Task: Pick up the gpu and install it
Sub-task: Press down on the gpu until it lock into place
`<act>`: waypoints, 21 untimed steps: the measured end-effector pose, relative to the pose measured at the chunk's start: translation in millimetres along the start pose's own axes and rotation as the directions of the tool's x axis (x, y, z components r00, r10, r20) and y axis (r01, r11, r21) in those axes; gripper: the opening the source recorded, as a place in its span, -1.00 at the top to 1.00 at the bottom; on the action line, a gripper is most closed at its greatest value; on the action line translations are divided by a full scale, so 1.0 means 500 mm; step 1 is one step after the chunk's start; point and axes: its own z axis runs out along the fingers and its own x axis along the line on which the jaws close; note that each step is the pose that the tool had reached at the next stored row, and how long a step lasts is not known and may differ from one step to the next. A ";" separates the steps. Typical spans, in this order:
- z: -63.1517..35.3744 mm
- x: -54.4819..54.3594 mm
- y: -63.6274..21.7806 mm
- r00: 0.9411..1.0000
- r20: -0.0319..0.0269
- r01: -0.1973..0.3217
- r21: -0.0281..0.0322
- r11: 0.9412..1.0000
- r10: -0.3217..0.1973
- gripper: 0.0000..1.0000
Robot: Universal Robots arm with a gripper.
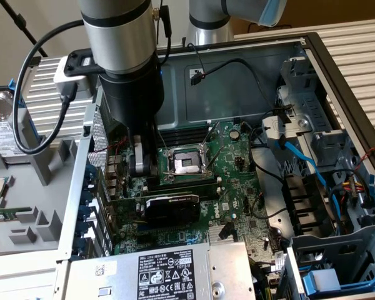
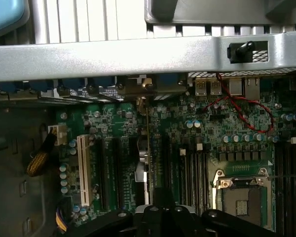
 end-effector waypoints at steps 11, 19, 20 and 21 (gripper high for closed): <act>-0.003 0.000 0.000 0.990 -0.005 -0.144 0.001 0.990 0.144 0.79; -0.003 0.000 -0.003 0.984 -0.007 -0.177 0.001 0.984 0.177 0.79; -0.003 0.001 -0.010 0.984 -0.008 -0.177 0.000 0.984 0.177 0.79; -0.003 0.001 -0.014 0.984 -0.008 -0.177 0.000 0.984 0.177 0.79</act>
